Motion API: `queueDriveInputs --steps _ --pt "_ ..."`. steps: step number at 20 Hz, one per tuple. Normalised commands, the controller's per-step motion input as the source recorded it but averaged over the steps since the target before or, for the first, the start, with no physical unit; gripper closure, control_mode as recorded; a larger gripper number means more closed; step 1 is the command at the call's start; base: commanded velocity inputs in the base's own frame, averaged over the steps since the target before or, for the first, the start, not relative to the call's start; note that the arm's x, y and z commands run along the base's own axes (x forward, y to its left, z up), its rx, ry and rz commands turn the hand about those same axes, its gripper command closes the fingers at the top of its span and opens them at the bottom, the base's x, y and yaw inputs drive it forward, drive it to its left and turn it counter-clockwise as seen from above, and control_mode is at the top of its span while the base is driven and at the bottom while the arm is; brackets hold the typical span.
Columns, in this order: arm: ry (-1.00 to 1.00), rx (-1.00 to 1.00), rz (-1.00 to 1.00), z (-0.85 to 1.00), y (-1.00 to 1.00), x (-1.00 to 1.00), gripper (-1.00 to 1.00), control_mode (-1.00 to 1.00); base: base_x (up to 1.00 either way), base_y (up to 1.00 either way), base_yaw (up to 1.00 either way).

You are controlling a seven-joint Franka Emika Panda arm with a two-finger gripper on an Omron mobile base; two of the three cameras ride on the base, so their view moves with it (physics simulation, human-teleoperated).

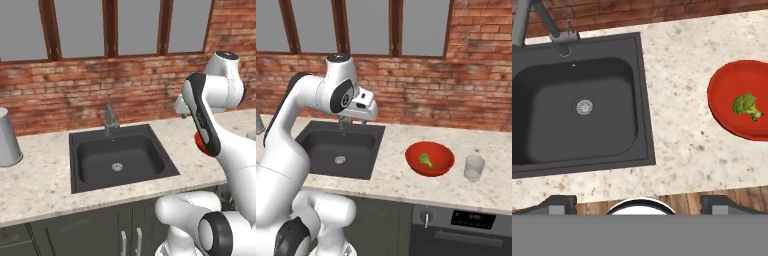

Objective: Move the glass cup from next to the sink to the open cabinet. Then, move the bowl with the broccoli to the fridge to clear the area for faucet cleaning.

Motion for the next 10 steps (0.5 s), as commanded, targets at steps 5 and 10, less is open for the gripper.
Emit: queueDriveInputs --steps 5,10 --pt "0.00 0.00 0.00 0.00 0.00 0.00 -1.00 1.00 0.15 -0.56 0.11" --pt "0.00 0.00 0.00 0.00 0.00 0.00 -1.00 1.00 0.09 -0.47 0.10"
